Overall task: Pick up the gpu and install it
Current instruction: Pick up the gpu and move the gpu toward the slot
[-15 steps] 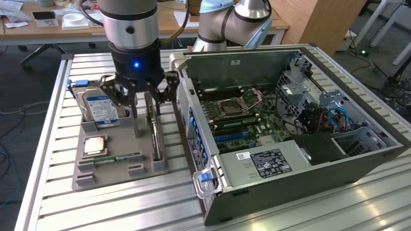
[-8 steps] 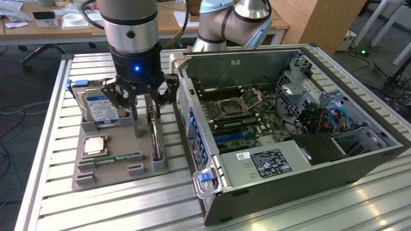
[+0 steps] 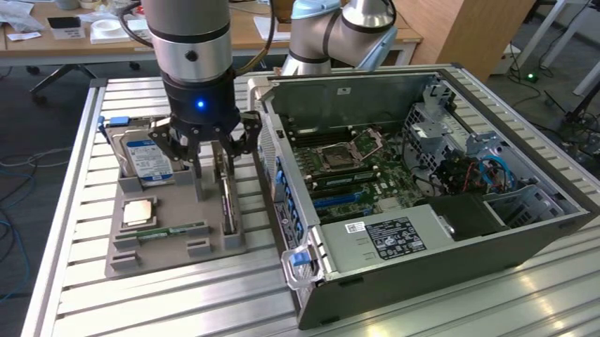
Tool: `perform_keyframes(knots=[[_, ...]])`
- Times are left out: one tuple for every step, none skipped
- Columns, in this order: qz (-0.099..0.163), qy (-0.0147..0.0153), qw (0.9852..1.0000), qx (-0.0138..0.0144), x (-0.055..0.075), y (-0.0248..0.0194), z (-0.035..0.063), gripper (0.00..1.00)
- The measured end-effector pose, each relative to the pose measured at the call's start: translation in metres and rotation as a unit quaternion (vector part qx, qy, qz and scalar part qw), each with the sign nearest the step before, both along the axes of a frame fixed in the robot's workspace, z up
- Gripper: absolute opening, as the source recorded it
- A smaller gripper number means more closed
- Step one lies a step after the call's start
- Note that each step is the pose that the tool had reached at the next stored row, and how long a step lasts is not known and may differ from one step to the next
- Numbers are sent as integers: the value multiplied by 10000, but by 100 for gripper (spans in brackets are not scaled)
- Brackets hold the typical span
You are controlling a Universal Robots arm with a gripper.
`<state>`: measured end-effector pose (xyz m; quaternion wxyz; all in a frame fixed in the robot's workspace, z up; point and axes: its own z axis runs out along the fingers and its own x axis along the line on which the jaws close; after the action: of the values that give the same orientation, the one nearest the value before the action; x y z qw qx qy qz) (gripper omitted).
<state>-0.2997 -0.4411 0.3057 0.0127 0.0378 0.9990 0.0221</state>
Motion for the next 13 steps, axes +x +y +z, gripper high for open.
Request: perform_keyframes(knots=[[0,0,10000,0,0,0,-6,53],[0,0,10000,0,0,0,-11,53],[0,0,10000,0,0,0,-15,53],[0,0,10000,0,0,0,-20,53],[0,0,10000,0,0,0,-25,53],[0,0,10000,0,0,0,-30,53],[0,0,10000,0,0,0,-34,53],[0,0,10000,0,0,0,-38,53],[0,0,10000,0,0,0,-42,53],[0,0,10000,0,0,0,-47,53],[0,0,10000,0,0,0,-51,53],[0,0,10000,0,0,0,-55,53],[0,0,10000,0,0,0,-59,53]])
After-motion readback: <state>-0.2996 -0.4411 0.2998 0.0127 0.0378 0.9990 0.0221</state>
